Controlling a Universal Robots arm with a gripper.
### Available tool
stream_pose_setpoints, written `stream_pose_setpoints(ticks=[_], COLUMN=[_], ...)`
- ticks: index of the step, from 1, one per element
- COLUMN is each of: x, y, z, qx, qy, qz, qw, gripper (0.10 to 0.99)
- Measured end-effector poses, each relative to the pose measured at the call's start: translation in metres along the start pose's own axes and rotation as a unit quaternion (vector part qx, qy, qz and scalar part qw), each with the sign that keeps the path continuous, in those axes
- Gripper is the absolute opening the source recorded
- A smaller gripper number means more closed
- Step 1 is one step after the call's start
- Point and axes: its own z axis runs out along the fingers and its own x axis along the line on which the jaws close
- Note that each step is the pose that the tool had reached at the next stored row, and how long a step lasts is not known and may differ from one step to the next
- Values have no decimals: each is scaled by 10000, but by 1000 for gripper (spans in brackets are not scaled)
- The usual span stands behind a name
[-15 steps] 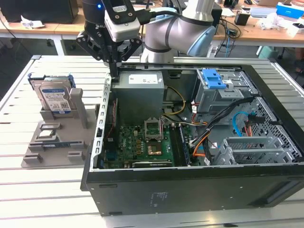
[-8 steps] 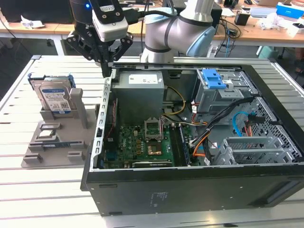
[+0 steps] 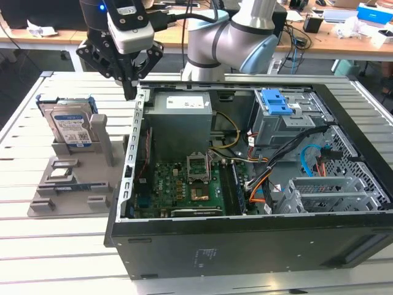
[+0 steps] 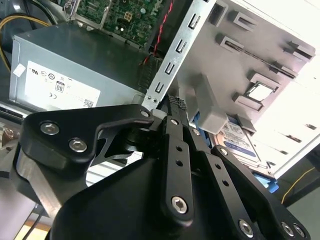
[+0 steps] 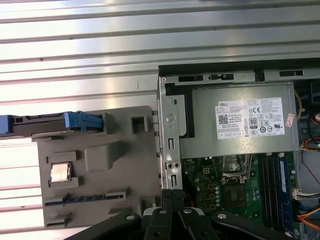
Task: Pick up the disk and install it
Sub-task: 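Reach for the disk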
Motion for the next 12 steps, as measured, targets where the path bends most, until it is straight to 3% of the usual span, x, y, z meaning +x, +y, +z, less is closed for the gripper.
stream_pose_setpoints(ticks=[12], x=[200], y=[-15], z=[-5], qx=[0], qy=[0], qz=[0], qw=[10000], gripper=[106])
